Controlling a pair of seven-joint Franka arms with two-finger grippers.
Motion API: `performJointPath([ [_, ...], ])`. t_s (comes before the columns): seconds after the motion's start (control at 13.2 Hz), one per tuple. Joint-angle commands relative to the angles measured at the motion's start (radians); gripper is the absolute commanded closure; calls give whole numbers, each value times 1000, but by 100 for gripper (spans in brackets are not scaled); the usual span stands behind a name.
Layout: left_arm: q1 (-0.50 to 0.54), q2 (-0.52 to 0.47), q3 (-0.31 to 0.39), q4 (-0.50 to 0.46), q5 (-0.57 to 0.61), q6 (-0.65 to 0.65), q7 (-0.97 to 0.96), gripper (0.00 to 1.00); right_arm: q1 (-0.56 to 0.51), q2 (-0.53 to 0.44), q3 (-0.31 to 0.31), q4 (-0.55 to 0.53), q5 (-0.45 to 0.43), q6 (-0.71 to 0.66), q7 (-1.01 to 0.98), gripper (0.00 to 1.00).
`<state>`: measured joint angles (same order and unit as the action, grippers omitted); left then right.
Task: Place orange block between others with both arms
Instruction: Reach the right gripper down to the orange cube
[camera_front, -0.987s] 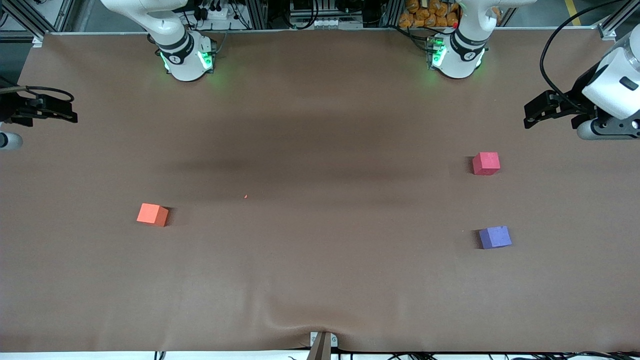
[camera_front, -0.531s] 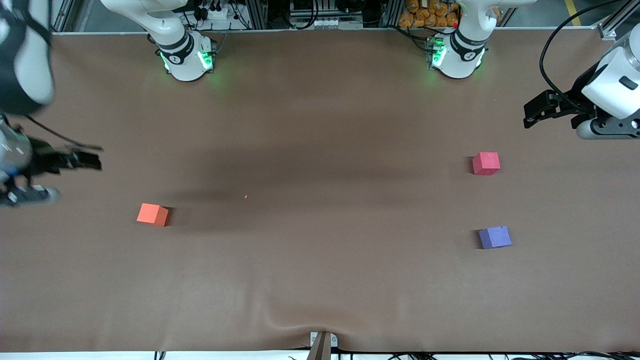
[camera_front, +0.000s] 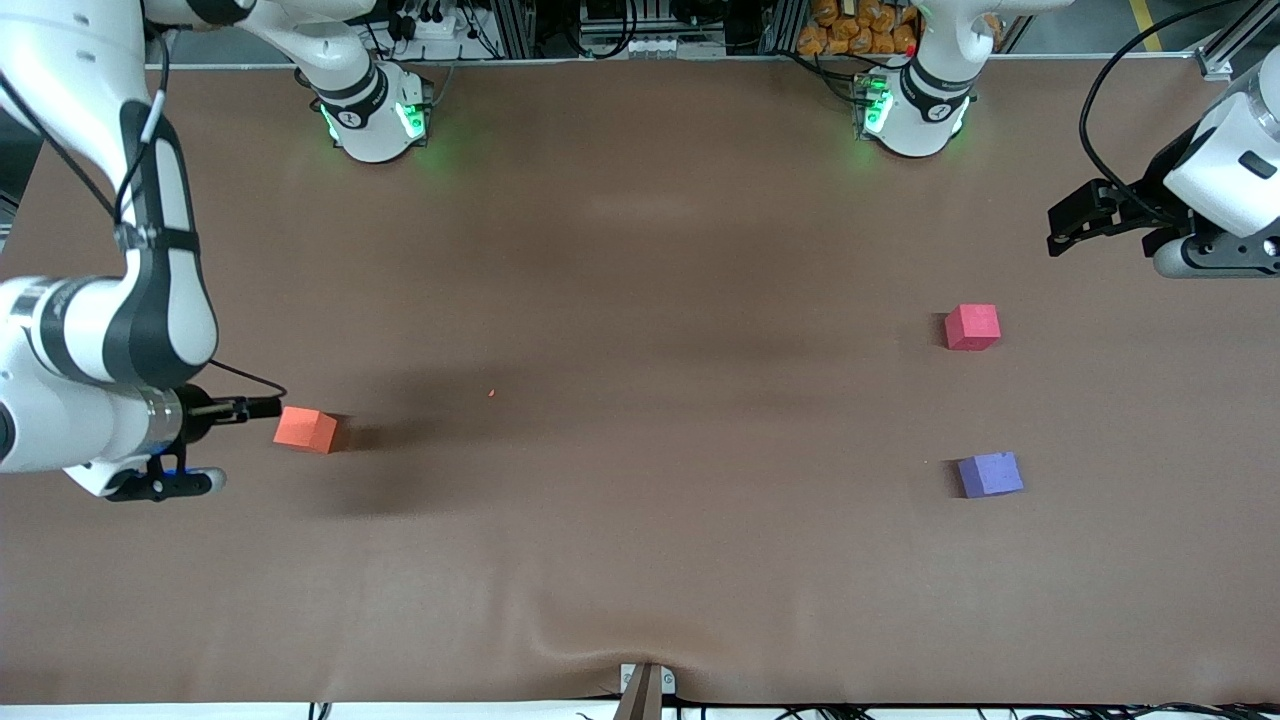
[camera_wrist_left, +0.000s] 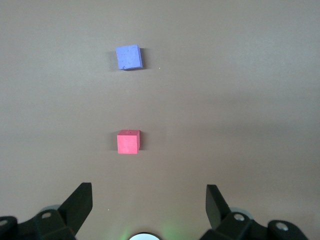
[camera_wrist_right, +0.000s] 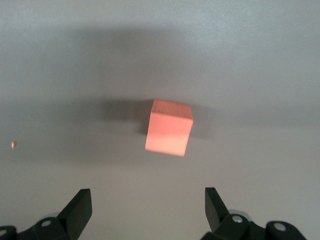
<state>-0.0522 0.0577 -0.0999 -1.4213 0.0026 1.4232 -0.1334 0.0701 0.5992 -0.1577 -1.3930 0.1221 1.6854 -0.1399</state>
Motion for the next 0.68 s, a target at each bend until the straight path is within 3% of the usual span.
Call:
performJointPath([
  [0.0, 3, -16, -1, -5, -18, -9, -11, 0, -21, 31, 6, -63, 34, 100, 0, 0],
  [0.61, -5, -18, -9, -5, -18, -10, -11, 0, -27, 142, 6, -101, 36, 253, 10, 0],
])
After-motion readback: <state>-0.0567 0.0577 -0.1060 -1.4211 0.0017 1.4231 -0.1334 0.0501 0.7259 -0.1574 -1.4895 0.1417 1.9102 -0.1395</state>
